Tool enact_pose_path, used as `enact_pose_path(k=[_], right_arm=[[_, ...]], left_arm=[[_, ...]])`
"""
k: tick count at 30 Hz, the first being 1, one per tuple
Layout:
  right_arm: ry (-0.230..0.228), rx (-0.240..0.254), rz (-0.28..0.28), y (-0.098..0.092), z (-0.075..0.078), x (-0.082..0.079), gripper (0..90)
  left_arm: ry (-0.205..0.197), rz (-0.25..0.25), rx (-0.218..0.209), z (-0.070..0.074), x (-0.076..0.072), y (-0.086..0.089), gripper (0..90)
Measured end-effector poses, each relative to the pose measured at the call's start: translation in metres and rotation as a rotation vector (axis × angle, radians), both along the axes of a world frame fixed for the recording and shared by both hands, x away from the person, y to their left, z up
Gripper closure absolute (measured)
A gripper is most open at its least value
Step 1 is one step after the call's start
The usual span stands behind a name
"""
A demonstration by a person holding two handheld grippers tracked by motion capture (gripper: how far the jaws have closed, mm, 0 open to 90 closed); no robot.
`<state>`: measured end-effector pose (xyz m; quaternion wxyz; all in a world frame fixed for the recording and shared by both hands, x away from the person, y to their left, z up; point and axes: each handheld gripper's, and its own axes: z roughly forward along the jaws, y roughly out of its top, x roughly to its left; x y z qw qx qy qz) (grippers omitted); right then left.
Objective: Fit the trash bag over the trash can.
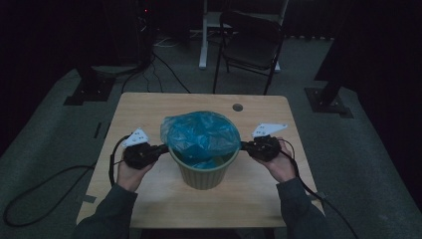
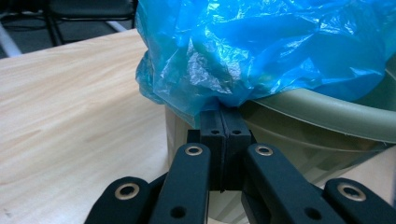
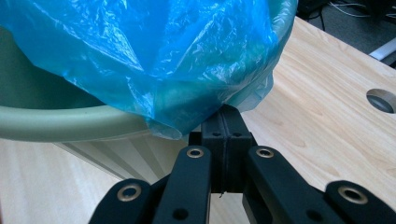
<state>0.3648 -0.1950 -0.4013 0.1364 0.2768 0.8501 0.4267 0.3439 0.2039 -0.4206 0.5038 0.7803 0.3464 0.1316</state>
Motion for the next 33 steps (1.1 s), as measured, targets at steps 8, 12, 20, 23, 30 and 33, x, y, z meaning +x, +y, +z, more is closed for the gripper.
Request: enact_pose_path(k=[8,12,20,23,30,33], right_arm=[[0.002,0.02,-0.049,0.003,-0.003,0.024,90.0],[-0.003,0.026,-0.066,-0.001,-0.004,0.025,80.7],[-0.021,0.086,-0.07,-0.024,0.009,0.014,75.0],[-0.022,0.132,-0.045,-0.03,0.015,0.009,70.7],[-0.001,0.228,0.014,-0.024,0.022,0.013,64.7],[0.008,0.242,0.028,-0.021,0.023,0.014,63.2]], left_arm=[[0.005,0.042,-0.014,-0.001,0.027,-0.001,90.0],[0.003,0.045,-0.026,-0.002,0.025,0.003,89.5],[-0.016,0.052,-0.041,0.001,0.018,0.011,89.3],[-0.022,0.048,-0.04,0.002,0.017,0.01,89.1],[-0.026,0.044,-0.036,0.003,0.017,0.009,88.3],[-0.028,0.042,-0.035,0.003,0.016,0.008,88.1]])
